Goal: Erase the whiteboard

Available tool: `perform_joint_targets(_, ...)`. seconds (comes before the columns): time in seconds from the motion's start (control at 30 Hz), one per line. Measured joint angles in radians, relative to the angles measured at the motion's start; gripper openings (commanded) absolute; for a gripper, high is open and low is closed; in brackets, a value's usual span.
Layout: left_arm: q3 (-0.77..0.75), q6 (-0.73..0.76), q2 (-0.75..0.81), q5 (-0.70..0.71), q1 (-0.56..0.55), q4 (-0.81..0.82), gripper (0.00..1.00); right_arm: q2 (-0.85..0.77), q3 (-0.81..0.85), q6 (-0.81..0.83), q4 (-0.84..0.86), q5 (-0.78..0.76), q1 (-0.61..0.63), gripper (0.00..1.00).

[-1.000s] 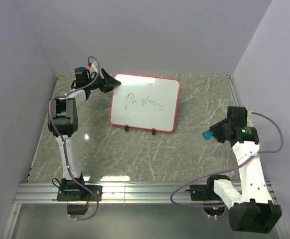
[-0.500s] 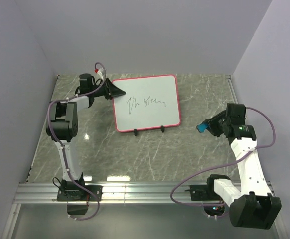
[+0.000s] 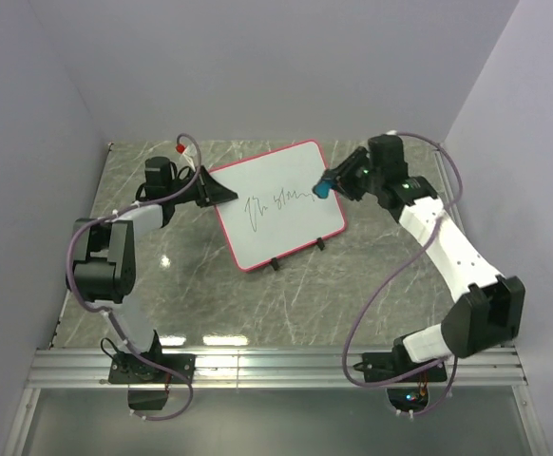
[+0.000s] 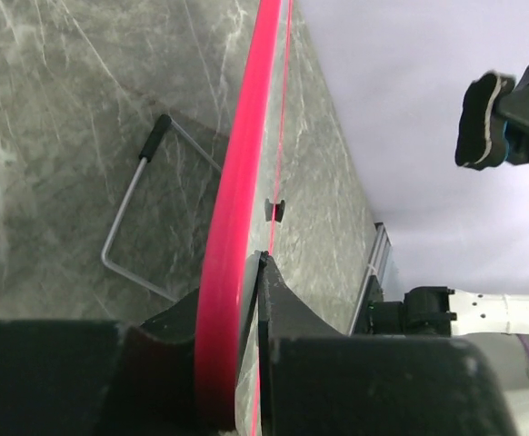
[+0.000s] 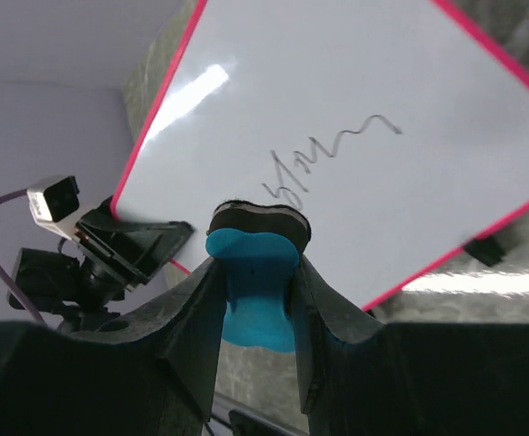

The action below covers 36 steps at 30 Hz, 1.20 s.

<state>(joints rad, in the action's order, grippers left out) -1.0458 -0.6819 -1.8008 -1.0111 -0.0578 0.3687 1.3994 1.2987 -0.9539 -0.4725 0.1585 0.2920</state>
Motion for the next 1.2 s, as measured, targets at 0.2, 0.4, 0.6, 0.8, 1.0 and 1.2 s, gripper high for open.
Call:
perform_joint_targets(0.2, 0.078, 0.032, 0.112, 0.093, -0.034, -0.039, 0.00, 0.188, 0.142, -0.018, 0.018, -0.004, 0.119, 0.00)
perform_joint_targets(0.4, 0.124, 0.033, 0.183, 0.164, -0.064, -0.064, 0.00, 0.422, 0.334, -0.024, -0.005, -0.010, 0.245, 0.00)
perform_joint_targets(0.6, 0.145, 0.036, 0.222, 0.195, -0.076, -0.095, 0.00, 0.531, 0.444, -0.027, -0.040, -0.011, 0.302, 0.00)
perform_joint_targets(0.8, 0.150, 0.058, 0.238, 0.196, -0.079, -0.129, 0.00, 0.567, 0.474, -0.020, -0.082, -0.053, 0.320, 0.00)
perform_joint_targets(1.0, 0.139, 0.079, 0.240, 0.186, -0.072, -0.182, 0.00, 0.604, 0.523, 0.005, -0.140, -0.112, 0.372, 0.00)
perform_joint_targets(1.2, 0.121, 0.092, 0.240, 0.185, -0.072, -0.222, 0.00, 0.594, 0.502, 0.010, -0.131, -0.139, 0.397, 0.00)
